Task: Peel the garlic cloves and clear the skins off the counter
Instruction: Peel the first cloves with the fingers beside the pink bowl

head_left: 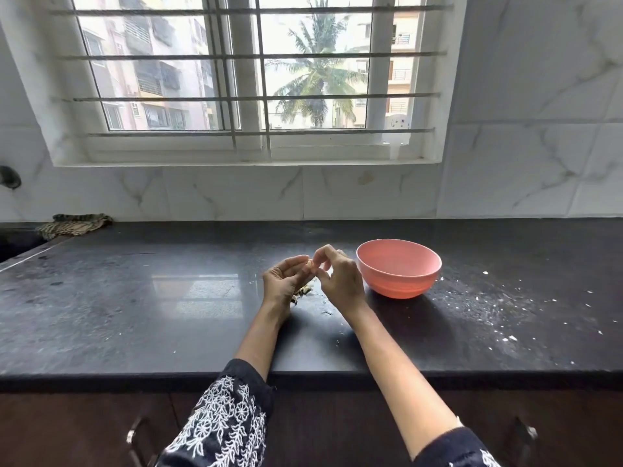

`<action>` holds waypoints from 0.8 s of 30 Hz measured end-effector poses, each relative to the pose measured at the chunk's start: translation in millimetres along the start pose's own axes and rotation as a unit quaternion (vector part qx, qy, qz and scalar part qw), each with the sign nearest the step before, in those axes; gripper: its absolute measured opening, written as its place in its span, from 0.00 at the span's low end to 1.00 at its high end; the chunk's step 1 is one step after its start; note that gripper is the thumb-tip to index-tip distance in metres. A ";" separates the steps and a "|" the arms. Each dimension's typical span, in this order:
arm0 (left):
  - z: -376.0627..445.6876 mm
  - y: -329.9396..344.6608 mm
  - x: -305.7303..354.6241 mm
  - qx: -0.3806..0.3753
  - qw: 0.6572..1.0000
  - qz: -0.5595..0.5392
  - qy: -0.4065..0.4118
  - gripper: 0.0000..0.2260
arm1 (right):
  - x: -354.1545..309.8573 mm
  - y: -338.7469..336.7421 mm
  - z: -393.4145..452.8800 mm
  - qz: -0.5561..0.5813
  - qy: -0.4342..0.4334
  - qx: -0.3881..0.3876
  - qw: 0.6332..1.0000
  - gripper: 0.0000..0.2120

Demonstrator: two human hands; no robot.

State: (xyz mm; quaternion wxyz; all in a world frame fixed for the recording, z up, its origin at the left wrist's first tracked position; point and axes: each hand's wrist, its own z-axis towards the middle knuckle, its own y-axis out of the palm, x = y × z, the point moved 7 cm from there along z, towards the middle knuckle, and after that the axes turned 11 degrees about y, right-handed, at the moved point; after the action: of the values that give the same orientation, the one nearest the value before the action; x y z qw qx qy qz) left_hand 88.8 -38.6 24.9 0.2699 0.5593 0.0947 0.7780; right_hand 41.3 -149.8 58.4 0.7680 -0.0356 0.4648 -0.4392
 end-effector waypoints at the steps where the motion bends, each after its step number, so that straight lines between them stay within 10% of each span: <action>1: 0.0 0.0 -0.3 -0.001 1.000 0.004 0.001 0.08 | 1.8 1.8 0.5 -0.006 0.006 -0.005 1.000 0.09; 24: -0.1 -1.0 3.2 0.017 1.000 0.006 0.005 0.08 | -4.8 -4.8 -4.5 -0.085 0.001 0.006 0.996 0.07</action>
State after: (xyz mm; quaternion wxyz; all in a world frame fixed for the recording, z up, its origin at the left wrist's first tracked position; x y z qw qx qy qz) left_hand 88.4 -36.1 27.1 0.2549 0.5603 0.1060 0.7809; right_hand 34.0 -147.7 61.3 0.7272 -0.0702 0.4588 -0.5057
